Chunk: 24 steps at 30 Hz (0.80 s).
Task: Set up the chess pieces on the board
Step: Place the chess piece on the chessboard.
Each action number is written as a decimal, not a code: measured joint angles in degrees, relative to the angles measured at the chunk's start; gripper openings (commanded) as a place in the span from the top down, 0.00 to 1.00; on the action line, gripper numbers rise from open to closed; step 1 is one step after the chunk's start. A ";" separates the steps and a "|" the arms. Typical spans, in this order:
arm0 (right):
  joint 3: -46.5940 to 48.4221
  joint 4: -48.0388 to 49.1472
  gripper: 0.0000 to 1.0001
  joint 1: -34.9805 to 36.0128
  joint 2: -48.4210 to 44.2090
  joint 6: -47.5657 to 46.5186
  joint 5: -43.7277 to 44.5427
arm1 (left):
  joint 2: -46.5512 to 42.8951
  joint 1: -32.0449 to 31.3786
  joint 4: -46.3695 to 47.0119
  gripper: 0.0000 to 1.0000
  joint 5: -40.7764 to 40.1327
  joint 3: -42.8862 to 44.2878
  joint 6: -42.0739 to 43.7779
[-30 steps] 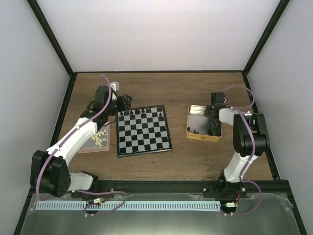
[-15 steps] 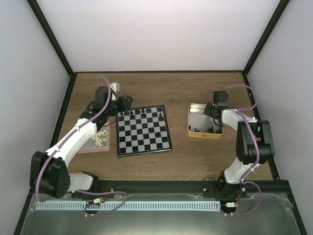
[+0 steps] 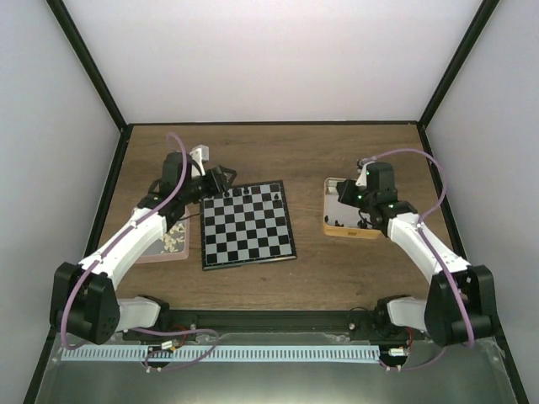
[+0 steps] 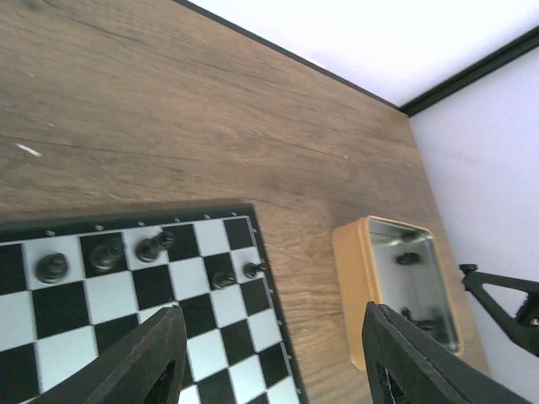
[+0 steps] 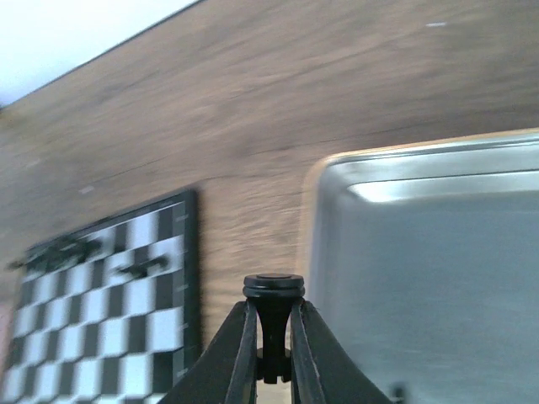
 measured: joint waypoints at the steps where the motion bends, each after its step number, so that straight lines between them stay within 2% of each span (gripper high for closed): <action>1: -0.17 0.50 0.93 1.22 -0.90 -0.02 -1.46 | 0.00 0.00 0.61 0.40 0.96 -0.31 -0.59; 6: -2.43 5.99 0.93 8.39 -4.09 -0.17 -9.94 | 0.00 0.00 5.95 0.36 7.96 -3.48 -5.49; 10: -4.09 10.36 0.93 13.22 -3.04 -0.35 -17.38 | 0.02 -0.02 9.60 0.34 13.09 -6.19 -9.51; 17: -4.26 16.74 0.93 17.18 0.37 -1.42 -26.86 | 0.50 -0.02 13.66 0.29 19.98 -10.14 -14.03; 21: -3.37 17.35 0.92 18.64 4.00 -2.34 -29.57 | 0.92 -0.02 15.21 0.29 22.25 -11.63 -15.58; 24: 0.70 13.88 0.92 20.20 8.13 -2.47 -29.24 | 0.94 -0.04 15.41 0.29 22.18 -11.82 -15.76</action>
